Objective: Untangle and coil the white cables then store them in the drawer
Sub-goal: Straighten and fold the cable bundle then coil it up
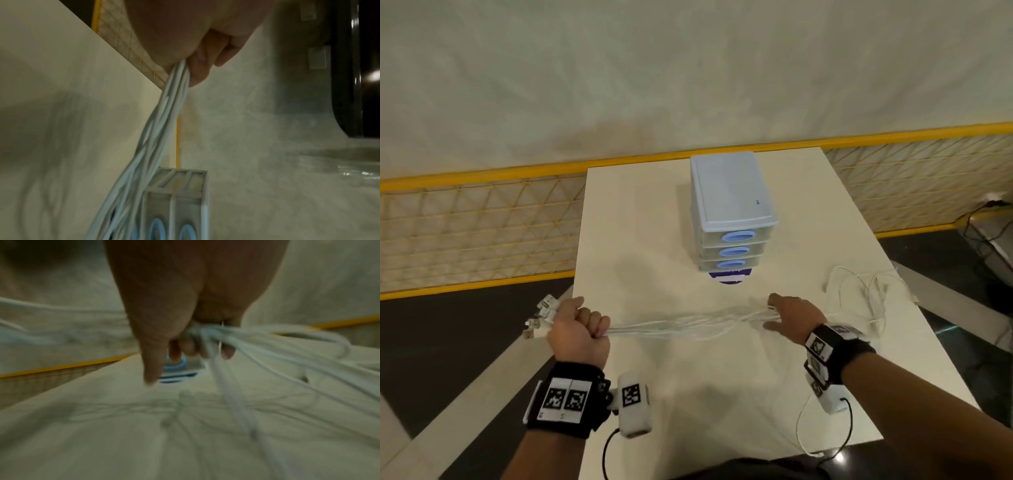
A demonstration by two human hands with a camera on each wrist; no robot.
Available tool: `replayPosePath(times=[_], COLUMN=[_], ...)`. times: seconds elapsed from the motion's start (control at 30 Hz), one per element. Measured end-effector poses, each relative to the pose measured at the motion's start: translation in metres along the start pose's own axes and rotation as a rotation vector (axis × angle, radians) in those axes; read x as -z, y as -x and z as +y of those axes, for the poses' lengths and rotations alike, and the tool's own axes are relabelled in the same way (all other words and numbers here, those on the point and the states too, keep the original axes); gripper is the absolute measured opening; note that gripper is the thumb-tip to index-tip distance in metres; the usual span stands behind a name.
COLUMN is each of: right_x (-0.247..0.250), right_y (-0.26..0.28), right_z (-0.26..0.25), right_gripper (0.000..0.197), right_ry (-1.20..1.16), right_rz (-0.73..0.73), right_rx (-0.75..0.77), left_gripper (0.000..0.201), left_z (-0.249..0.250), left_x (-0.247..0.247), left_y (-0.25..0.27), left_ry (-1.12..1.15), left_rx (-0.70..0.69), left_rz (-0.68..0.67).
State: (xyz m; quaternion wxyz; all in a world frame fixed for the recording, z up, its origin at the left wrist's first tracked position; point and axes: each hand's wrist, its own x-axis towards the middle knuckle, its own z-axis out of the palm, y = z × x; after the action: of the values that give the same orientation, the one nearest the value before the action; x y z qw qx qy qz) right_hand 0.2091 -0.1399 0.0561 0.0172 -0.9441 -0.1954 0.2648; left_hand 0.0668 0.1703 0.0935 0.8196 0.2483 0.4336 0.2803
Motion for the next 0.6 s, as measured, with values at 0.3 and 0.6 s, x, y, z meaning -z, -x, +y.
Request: replayPosePath(times=[0.3, 0.6], right_x=[0.017, 0.008], right_y=[0.020, 0.016], right_z=[-0.132, -0.163], right_gripper=[0.104, 0.029], right_ry=[-0.121, -0.313], right_rz=[-0.175, -0.137], right_rx=[0.595, 0.514], left_gripper=[0.051, 0.053], left_z=[-0.050, -0.039], left_x=[-0.024, -0.018], left_y=[0.028, 0.030], left_ry=[-0.052, -0.126], left_rx=[0.103, 0.121], left_rz=[-0.102, -0.249])
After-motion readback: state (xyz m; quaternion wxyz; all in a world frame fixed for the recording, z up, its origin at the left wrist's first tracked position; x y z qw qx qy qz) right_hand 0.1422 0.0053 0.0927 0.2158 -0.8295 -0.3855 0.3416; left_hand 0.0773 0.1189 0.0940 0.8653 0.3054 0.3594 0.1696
